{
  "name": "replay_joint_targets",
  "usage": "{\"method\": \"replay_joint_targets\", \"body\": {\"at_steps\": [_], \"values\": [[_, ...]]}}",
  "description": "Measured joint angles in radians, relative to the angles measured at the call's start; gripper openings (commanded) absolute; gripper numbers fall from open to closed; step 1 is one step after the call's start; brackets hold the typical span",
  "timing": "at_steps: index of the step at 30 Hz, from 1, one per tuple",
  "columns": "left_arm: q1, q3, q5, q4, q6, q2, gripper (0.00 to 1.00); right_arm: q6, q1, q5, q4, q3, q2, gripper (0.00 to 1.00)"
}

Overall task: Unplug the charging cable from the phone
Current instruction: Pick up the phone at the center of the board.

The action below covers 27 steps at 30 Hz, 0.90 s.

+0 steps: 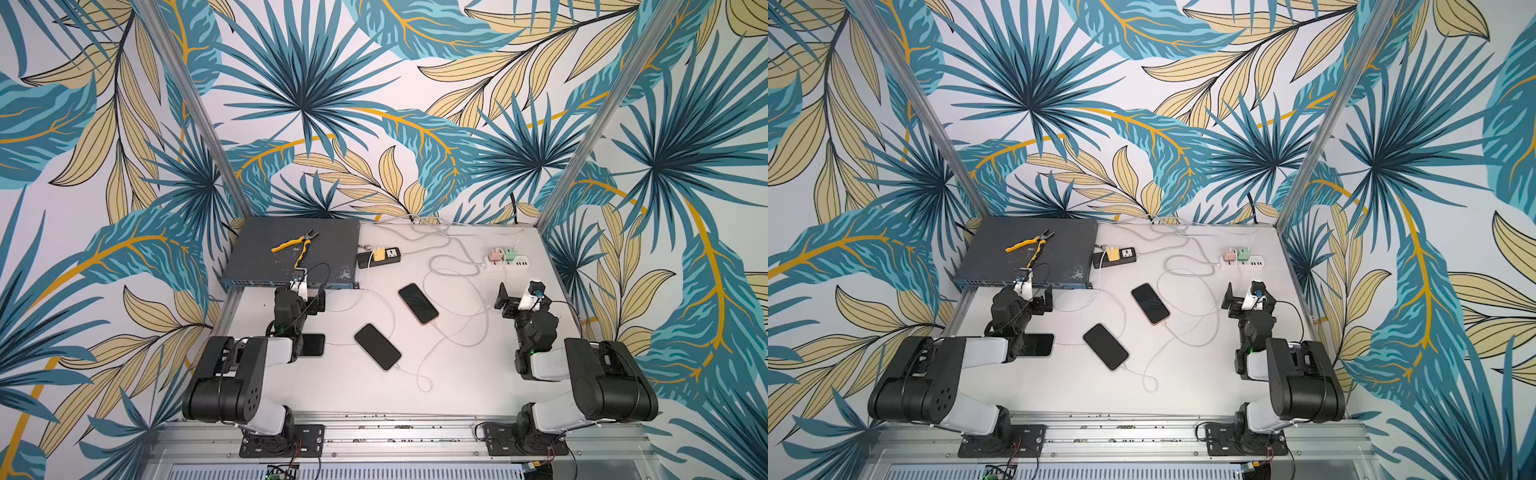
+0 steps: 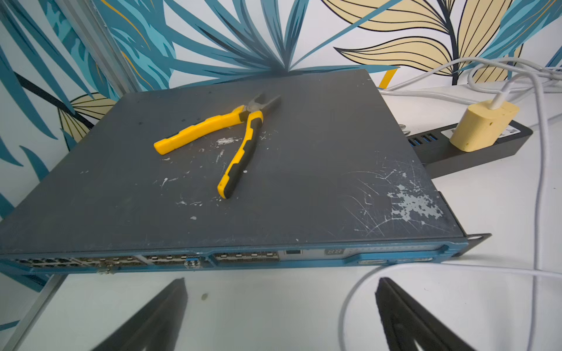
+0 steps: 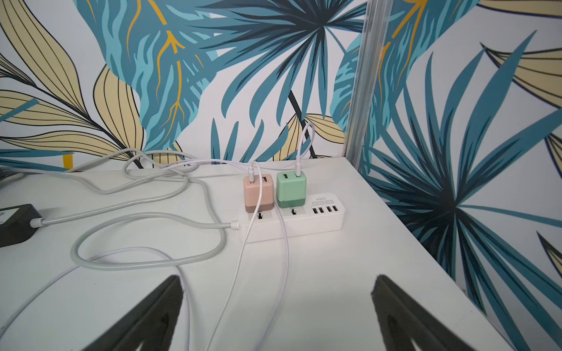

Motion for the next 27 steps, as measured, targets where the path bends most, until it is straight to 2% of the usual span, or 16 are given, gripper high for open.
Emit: {"method": "replay_joint_targets", "body": {"at_steps": [27], "values": [[0.000,0.000,0.000,0.000,0.000,0.000,1.00,-0.008,0.000,-0.025,0.000,0.002,0.000,1.00]]}}
